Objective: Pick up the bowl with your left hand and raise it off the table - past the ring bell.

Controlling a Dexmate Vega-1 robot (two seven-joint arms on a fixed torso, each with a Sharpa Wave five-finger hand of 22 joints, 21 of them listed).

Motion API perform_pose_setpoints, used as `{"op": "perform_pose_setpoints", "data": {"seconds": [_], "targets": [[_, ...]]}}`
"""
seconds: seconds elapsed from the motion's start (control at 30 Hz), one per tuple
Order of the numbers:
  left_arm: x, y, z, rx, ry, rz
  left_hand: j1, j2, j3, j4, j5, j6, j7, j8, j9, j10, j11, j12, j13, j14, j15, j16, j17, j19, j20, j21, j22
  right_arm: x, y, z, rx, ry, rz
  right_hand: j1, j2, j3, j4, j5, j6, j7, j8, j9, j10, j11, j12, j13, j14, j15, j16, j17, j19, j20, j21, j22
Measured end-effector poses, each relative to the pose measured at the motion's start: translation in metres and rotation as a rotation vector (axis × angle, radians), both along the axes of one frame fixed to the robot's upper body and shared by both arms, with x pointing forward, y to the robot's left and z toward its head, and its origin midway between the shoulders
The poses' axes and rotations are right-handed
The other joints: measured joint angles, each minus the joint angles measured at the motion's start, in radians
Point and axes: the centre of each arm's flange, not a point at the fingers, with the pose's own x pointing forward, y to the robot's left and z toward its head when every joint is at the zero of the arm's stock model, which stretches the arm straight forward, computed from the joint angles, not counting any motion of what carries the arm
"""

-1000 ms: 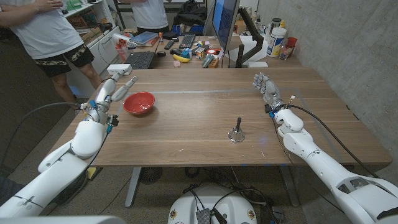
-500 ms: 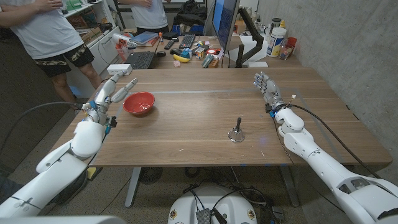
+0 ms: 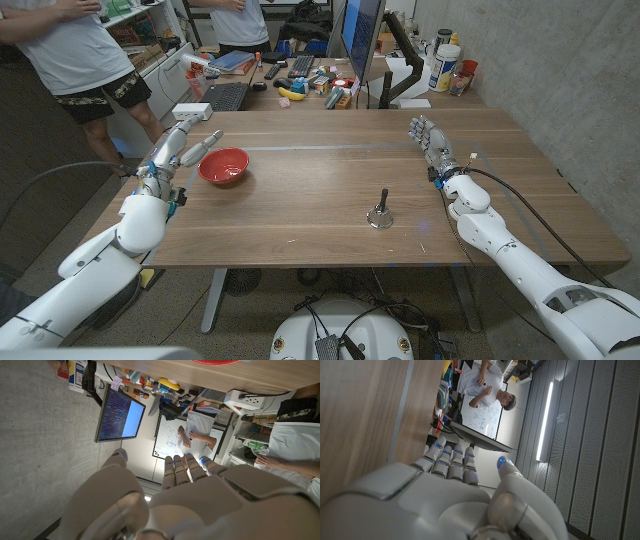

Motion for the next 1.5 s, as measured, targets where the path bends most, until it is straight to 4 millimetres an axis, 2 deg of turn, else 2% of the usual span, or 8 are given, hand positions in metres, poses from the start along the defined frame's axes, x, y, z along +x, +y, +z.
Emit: {"op": "perform_pose_setpoints", "data": {"seconds": [0.5,1.13,1.5], "targets": [[-0.006,-0.004,-0.001,0.048,0.005,0.070,0.027,-0.010,0.002,-0.022,0.000,0.000,0.000,0.000,0.000,0.000,-0.011,0.000,0.000,0.011,0.000,0.000,0.000,-0.003,0.008,0.004,0.000,-0.002,-0.002,-0.001,0.002,-0.003,-0.001,0.000,0.000,0.000,0.000,0.000,0.000,0.000,0.000,0.000,0.000,0.000,0.000,0.000,0.000,0.000,0.000,0.000,0.007,-0.005,-0.006,0.000],[-0.010,-0.004,0.000,0.095,0.028,0.149,0.064,-0.022,0.008,-0.047,0.000,-0.011,-0.011,0.000,0.000,0.000,-0.011,0.000,0.005,0.011,0.000,0.000,0.000,0.000,0.018,0.008,0.000,-0.002,-0.003,-0.003,0.007,0.001,-0.002,0.000,0.000,0.000,0.000,0.000,0.000,0.000,0.000,0.000,0.000,0.000,0.000,0.000,0.000,0.000,0.000,-0.002,0.011,0.000,-0.012,0.000],[-0.012,-0.001,0.000,0.118,0.060,0.199,0.092,-0.031,0.005,-0.066,0.000,-0.005,-0.016,0.000,0.005,0.009,-0.020,0.005,0.004,0.043,0.039,0.008,0.000,0.008,0.025,0.012,0.000,-0.001,-0.004,-0.004,0.008,0.003,-0.003,0.000,0.000,0.000,0.000,0.000,0.000,0.000,0.000,0.000,0.000,0.000,0.000,0.000,0.000,0.000,0.000,-0.002,0.011,0.000,-0.019,0.000]]}}
